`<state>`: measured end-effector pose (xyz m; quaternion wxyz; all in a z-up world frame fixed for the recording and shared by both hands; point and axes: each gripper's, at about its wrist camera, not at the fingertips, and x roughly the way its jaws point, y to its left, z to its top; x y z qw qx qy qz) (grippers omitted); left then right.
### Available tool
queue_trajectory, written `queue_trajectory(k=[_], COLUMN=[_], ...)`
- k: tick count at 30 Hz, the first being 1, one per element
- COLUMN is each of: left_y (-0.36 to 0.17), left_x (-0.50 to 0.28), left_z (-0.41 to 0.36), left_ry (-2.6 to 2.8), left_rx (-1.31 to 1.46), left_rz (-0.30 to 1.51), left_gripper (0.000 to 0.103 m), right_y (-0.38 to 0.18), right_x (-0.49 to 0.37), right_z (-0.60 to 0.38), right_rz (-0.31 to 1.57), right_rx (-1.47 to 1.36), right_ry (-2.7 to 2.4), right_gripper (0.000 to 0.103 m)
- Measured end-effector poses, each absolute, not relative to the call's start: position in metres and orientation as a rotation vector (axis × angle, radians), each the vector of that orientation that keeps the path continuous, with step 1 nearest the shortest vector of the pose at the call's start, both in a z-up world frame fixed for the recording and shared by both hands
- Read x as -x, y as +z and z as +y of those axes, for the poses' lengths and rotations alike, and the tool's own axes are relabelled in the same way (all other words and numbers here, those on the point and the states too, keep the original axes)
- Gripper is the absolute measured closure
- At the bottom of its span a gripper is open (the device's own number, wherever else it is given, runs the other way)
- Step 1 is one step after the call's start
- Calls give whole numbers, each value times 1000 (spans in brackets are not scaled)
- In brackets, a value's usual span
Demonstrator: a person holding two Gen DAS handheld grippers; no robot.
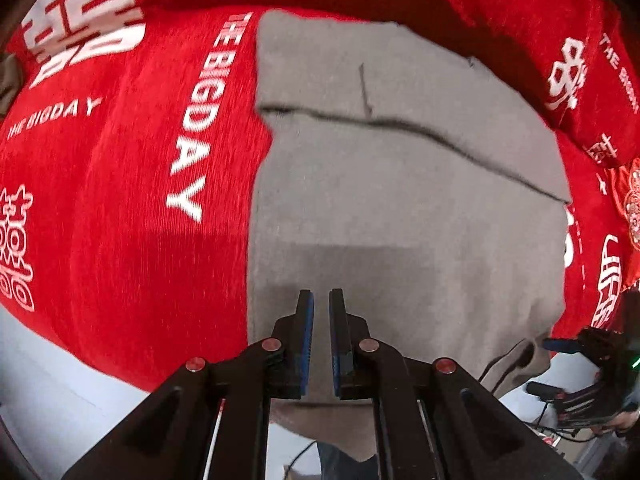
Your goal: Fold small clothes
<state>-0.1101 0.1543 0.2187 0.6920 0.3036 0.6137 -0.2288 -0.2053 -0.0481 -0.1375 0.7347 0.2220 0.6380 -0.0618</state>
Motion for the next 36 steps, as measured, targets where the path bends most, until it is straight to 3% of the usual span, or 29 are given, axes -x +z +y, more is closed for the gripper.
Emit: queue_trajectory(k=[1, 5, 9, 10, 11, 12, 13, 18, 22, 24, 25, 27, 28, 33, 34, 36], left_y=[218, 230, 245, 248, 252, 256, 261, 269, 252, 231, 222, 202, 197, 173, 171, 168], left_x=[110, 112, 109, 107, 104, 103, 102, 106, 130, 138, 139, 138, 136, 128, 129, 131], left_z=[157, 160, 154, 152, 151, 151, 151, 138, 119, 111, 108, 104, 102, 95, 93, 90], left_ry=[-501, -484, -421, -413, -411, -404, -400, -493, -616, -681, -702, -712, -709, -694, -694, -674], left_rx=[-677, -681, -764, -769, -758, -743, -729, -742, -876, -919, -918, -902, -901, -934, -950, -988], left_rz=[1376, 1316, 1215, 1203, 1196, 1183, 1155, 1143, 1159, 1252, 1301, 1385, 1404, 1487, 1490, 1491], left_gripper=[94, 94, 94, 79, 31, 7, 1, 1, 1, 1, 1, 1, 1, 1, 8, 31], right_y=[-144, -100, -53, -53, -57, -65, -74, -120, -128, -123, -120, -114, -113, -117, -119, -125], right_x=[201, 196, 213, 218, 220, 220, 221, 237, 250, 254, 254, 255, 254, 226, 220, 210], right_z=[-40, -32, -95, -119, -137, -153, -167, -205, -204, -201, -198, -194, -192, -180, -178, -176], right_rz=[1448, 1315, 1104, 1075, 1060, 1043, 1038, 1055, 1004, 952, 945, 963, 980, 1109, 1136, 1186], right_rx=[-440, -291, -477, -568, -635, -714, -780, -1026, -1135, -1183, -1197, -1181, -1155, -1017, -991, -953], right_ry=[-137, -204, -411, -457, -490, -530, -556, -616, -558, -496, -462, -433, -428, -400, -404, -418], right_gripper=[95, 95, 96, 96, 96, 96, 96, 96, 96, 95, 89, 49, 24, 25, 27, 35])
